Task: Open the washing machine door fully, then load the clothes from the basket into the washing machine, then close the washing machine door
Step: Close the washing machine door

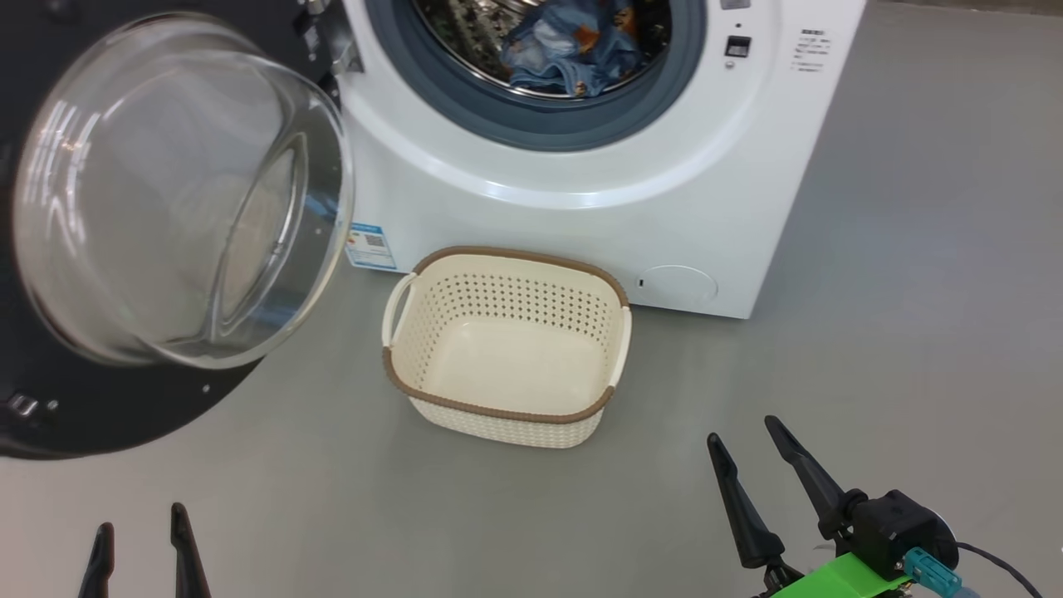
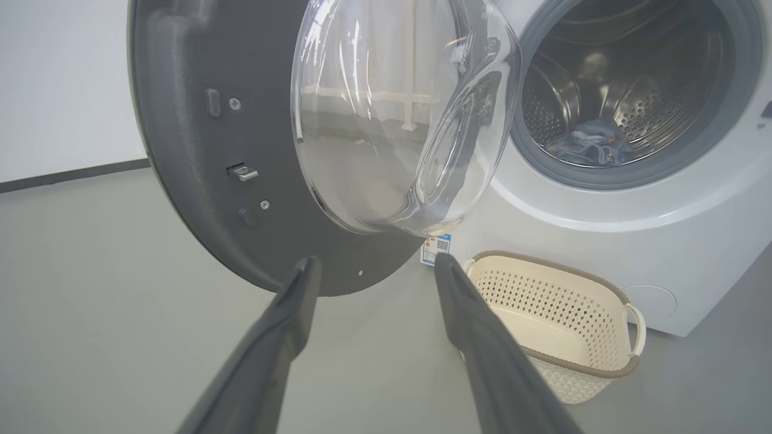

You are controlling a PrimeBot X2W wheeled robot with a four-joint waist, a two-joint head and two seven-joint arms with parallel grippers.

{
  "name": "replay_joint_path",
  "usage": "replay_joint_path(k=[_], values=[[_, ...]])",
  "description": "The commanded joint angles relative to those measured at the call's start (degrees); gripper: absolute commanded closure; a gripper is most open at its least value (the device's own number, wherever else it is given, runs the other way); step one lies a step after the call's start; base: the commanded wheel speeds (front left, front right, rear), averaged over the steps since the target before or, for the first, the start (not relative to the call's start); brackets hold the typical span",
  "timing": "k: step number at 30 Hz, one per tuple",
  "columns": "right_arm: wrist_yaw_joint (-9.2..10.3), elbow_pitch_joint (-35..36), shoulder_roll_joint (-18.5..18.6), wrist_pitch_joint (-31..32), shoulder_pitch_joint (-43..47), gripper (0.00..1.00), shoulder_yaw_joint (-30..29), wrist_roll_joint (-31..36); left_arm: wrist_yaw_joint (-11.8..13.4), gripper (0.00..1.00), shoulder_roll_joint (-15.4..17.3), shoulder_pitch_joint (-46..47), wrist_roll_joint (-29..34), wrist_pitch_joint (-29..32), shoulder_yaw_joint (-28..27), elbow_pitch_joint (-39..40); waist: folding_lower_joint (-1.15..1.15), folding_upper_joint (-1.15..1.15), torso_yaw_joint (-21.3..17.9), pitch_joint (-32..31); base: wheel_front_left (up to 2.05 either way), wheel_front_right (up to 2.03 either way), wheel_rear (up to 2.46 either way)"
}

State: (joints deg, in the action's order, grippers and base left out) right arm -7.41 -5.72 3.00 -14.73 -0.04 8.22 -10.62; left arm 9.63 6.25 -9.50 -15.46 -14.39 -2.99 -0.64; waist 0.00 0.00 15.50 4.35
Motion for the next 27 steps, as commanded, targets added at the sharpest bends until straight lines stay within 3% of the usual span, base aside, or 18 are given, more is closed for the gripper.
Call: replay_joint_path(k=[1,17,27], values=[[-0.08,1.2,-0.1,-0.3,-1.2,0.0,1.3,0.3,-0.1,0.0,0.4,0.9,-0.1,-0.6,-2.3,1.3,0.0,0.0,1.2,0.1,0.0,0.0,0.0],[-0.08,0.6,0.0,-0.3,-1.5,0.0,1.5,0.8,-0.8,0.0,-1.1,0.7,0.0,-0.6,-3.2,0.6,0.0,0.0,8.2,0.6,0.0,0.0,0.0],[-0.08,0.2,0.0,-0.3,-1.4,0.0,1.9,0.5,-1.2,0.0,-1.5,0.4,0.3,-0.6,-3.8,0.2,0.0,0.0,10.7,0.0,0.0,0.0,0.0]])
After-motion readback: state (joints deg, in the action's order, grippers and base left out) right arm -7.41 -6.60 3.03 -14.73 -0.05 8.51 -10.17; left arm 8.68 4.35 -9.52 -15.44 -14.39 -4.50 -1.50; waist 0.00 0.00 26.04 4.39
